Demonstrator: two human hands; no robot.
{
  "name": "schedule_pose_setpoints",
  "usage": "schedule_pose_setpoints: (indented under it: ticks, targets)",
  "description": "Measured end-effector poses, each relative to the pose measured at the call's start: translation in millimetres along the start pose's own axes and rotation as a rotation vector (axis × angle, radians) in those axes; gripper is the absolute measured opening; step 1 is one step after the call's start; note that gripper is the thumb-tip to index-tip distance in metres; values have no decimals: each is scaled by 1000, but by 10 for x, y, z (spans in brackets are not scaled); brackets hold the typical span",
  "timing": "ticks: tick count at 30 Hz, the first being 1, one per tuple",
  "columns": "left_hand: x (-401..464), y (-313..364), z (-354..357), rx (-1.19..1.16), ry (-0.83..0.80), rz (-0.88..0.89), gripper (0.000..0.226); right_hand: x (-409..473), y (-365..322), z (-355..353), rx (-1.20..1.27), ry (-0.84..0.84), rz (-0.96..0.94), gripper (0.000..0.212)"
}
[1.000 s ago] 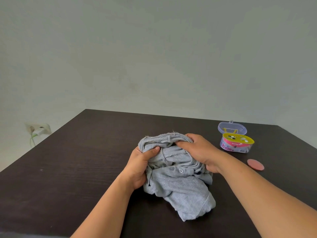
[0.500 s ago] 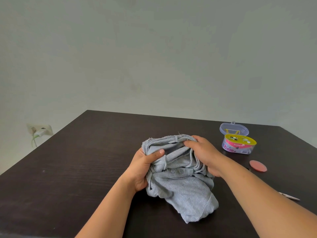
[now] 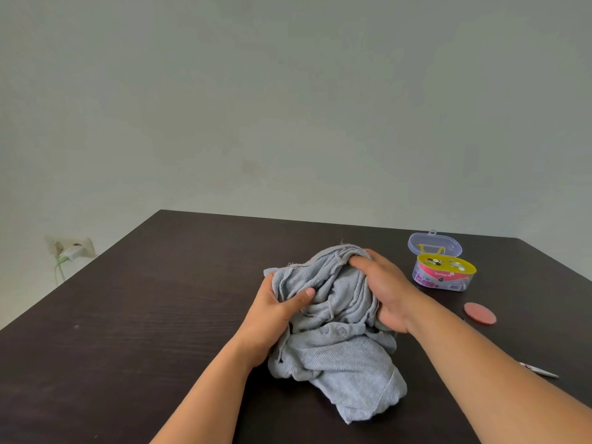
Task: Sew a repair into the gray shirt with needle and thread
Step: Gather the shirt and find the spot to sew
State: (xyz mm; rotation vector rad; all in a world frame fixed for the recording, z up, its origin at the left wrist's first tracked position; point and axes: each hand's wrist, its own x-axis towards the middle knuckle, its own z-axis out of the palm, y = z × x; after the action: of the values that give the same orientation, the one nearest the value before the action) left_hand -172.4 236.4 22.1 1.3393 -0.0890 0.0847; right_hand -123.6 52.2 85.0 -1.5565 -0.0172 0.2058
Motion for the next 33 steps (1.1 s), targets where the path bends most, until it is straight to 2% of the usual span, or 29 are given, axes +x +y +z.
schedule_pose_setpoints:
  ticks: [2,3,6,7,8,9,10,11,13,15,17,19,23,25,33]
  targets:
    - [-14,24,11,110,51,-4,54,-16,-6,11,-113,-17,-26,18]
    - [-9,45,16,152,44,-12,66,-27,-21,25,-170,-31,-43,17]
    - [48,162,31,294,-96,-23,119,-64,-93,75,-315,-69,-107,13]
    - [94,198,23,334,-137,-12,117,-72,-120,85,-357,-75,-130,12]
    - [146,257,4,380,-160,15,97,-80,-151,92,-395,-79,-156,11]
    - [199,321,-13,442,-157,49,67,-88,-182,94,-429,-81,-183,10]
    - [234,397,-18,517,-123,86,38,-99,-210,92,-460,-82,-206,10]
    - [264,465,-26,583,-74,117,20,-107,-233,85,-490,-83,-228,11]
    - [311,571,-69,657,37,143,9,-127,-268,71,-548,-86,-251,19]
    - [342,660,-114,644,114,157,6,-137,-287,46,-578,-91,-246,28]
    - [350,745,-151,581,113,127,4,-137,-303,11,-572,-98,-227,33]
    - [333,845,-180,526,55,61,6,-134,-329,-15,-541,-115,-200,34]
    - [297,970,-245,509,-79,-94,30,-119,-370,-37,-404,-141,-154,35]
    - [289,988,-267,465,-99,-145,34,-108,-382,-53,-346,-143,-146,39]
    - [286,1050,-309,447,-245,-115,50,-143,-415,-56,-243,-160,-144,40]
